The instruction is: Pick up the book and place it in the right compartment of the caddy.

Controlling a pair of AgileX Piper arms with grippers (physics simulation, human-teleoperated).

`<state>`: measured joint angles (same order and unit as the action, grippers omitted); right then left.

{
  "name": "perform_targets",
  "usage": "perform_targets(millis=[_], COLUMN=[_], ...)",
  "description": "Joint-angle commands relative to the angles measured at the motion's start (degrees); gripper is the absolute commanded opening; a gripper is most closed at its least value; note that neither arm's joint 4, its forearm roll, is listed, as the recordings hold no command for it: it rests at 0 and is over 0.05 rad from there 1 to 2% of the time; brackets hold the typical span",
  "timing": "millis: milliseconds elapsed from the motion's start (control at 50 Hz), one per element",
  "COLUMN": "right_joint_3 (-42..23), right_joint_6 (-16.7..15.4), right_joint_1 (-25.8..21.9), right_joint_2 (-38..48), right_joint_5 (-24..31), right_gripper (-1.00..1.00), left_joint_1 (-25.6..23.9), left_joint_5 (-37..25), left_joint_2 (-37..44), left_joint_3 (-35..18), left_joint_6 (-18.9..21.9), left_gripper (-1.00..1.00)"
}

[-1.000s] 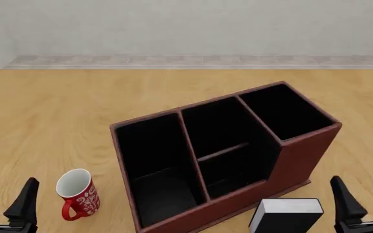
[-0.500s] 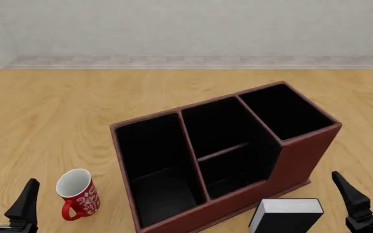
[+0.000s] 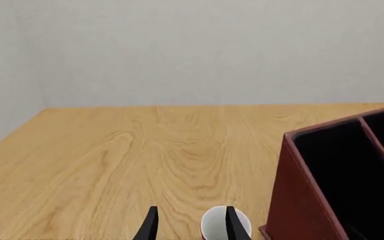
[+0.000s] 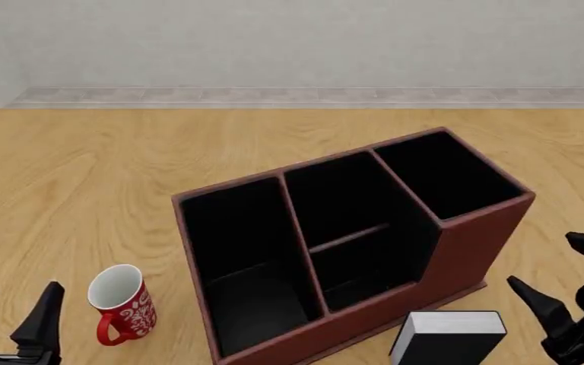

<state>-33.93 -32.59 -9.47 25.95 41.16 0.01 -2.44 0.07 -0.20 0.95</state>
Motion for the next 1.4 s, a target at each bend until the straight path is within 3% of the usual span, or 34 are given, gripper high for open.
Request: perform_targets(millis=[20,540,720,1140,1360,1400], right_joint_3=[-4.09,-7.69,-8.70,-7.77,-10.31,-11.74], right_joint_6=[-4.35,-8.71,-10.01,-9.74,-9.21,-7.57], right_joint_1=[-0.73,-4.76,-6.02,-9.60,-11.87,-13.66], right_joint_2=[4.43,10.51,12.97,18.63,21.50,22.62], right_joint_5=[6.80,16.18,16.81,15.78,20.40,21.31], right_gripper=[1.00,1.00,1.00,1.00,1.00,1.00], left_joint_1=[-0.23,-0.02,-0.36,-1.66,-2.16,-2.25], left_joint_5=[-0.52,-1.23,-1.19,-1.48,-2.50,-2.61], left_joint_2=[0.01,0.02,0.12,0.53,0.17,0.14], left_joint_3=[0.08,0.14,0.13,0.17,0.18,0.19], left_joint_6=[0.35,1.15,1.12,1.43,1.67,1.66], left_gripper=[1.00,1.00,1.00,1.00,1.00,1.00])
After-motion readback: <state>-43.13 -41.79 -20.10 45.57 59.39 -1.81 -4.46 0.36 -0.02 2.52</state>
